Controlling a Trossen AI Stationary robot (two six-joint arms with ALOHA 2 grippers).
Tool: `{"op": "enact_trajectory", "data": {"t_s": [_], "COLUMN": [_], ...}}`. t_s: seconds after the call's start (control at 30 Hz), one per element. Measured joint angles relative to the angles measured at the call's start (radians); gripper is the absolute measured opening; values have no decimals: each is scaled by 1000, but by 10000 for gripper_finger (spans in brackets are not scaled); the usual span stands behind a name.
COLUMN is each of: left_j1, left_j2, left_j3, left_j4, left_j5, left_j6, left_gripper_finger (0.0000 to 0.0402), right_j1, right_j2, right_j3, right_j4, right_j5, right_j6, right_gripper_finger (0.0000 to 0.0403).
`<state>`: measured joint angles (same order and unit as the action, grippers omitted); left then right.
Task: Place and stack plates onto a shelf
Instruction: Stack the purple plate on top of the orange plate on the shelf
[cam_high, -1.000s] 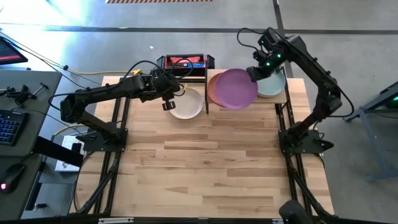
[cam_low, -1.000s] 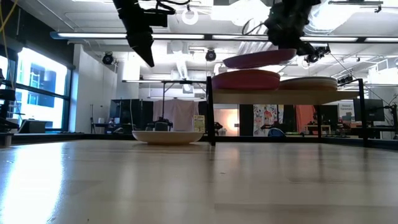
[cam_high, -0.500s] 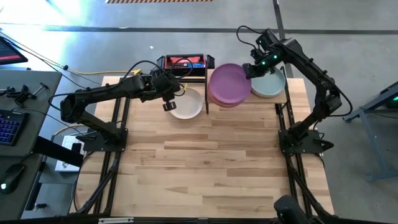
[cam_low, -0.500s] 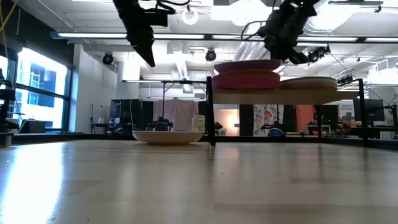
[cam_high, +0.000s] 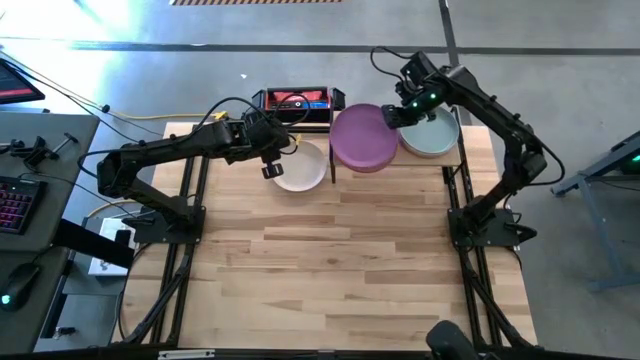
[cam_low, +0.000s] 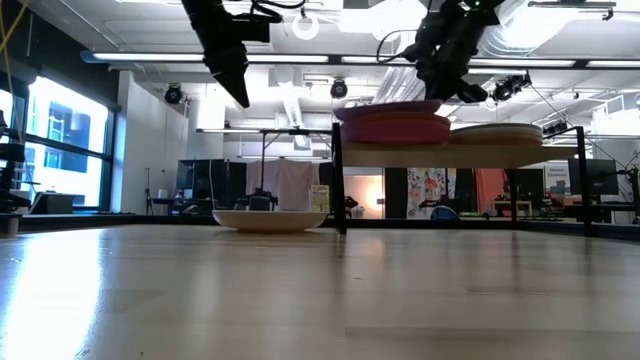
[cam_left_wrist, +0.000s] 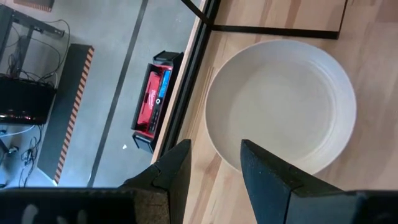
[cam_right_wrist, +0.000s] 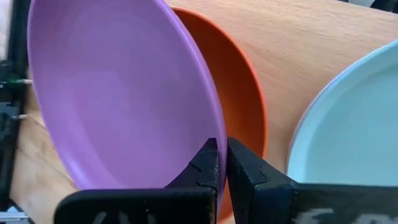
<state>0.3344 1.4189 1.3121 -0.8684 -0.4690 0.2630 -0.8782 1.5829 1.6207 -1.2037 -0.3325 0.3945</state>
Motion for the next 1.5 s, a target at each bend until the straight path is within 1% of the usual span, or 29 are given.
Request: {"op": "enact_trajectory", "data": {"t_s": [0.13,0.73,0.83,1.0,1.1,1.33,1.5], "left_j1": [0,0,0,0,0,0,0], "left_j2": [0,0,0,0,0,0,0], "left_j3": [0,0,0,0,0,0,0], "left_j4": [0,0,0,-1,-1,0,0], "left_j5": [0,0,0,0,0,0,0], "left_j6": [0,2,2,2,2,1,0], "left_gripper_finger": [126,126,126,126,126,126,126], "right_j1": [17,22,22,22,22,22,21], "right_j2": [28,45,45,45,45,45,45], "right_j3": [0,0,0,0,0,0,0], "right_j4": [-2,-18,-23,-30,-39,-110,-117], "right_j5": [38,39,39,39,37,28,9], "right_j6": [7,-11,-12,-18,-29,-51,-63], "right_gripper_finger": [0,3,17,62,81,91,92]}}
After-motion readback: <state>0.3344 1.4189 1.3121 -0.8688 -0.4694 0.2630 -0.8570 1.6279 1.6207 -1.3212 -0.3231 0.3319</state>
